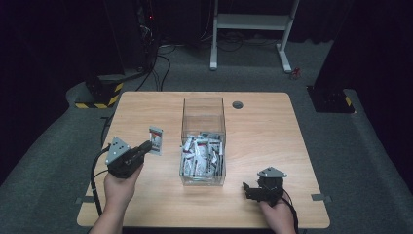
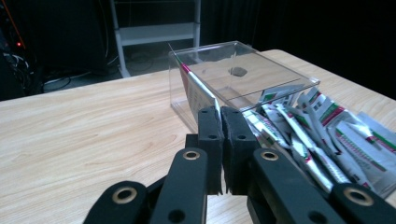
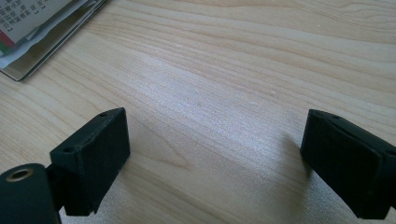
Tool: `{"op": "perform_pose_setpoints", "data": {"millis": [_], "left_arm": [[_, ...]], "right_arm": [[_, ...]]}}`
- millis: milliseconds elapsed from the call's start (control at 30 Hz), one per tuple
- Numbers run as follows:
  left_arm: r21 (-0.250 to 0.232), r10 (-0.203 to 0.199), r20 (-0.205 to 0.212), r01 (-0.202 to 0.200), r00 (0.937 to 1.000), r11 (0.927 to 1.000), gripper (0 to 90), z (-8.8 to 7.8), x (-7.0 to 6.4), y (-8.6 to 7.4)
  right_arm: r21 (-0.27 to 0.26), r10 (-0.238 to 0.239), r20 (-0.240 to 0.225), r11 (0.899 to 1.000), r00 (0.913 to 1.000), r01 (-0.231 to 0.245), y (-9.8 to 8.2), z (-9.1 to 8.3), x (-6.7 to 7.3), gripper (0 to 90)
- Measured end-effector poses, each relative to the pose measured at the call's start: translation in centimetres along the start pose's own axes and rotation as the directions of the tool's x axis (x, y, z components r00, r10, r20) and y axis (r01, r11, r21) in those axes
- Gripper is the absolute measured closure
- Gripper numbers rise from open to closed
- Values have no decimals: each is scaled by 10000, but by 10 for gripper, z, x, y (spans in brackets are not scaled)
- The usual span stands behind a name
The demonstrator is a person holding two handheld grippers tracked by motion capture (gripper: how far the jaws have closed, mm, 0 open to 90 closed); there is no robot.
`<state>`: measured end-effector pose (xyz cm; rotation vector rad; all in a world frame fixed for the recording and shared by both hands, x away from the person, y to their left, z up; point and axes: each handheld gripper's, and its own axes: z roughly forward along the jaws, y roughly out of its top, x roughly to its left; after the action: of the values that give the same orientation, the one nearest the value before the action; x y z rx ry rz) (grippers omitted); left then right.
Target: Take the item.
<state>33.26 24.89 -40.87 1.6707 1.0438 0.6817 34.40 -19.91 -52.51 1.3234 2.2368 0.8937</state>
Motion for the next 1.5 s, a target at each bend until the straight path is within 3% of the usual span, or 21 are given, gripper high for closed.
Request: {"op": "perform_pose_setpoints", "data": {"millis": [500,967,1367,1500], "left_arm": [[505,-303,-274,316,9992,9982,875,23,14,-12],[850,-677,-257,697,9974,9939,875,44,20,-23],[1286,-1042,-365,1080,9939,9858,875,57,30,-39],[1515,-949,-397,998,9947,9834,875,60,30,-42]], "right_arm": [[3,-5,-4,10000,10000,5,0,0,0,79],[9,-20,-5,10000,10000,20,0,0,0,80],[11,-19,-8,10000,10000,19,0,0,0,79],[10,-21,-9,10000,10000,21,0,0,0,79]]}}
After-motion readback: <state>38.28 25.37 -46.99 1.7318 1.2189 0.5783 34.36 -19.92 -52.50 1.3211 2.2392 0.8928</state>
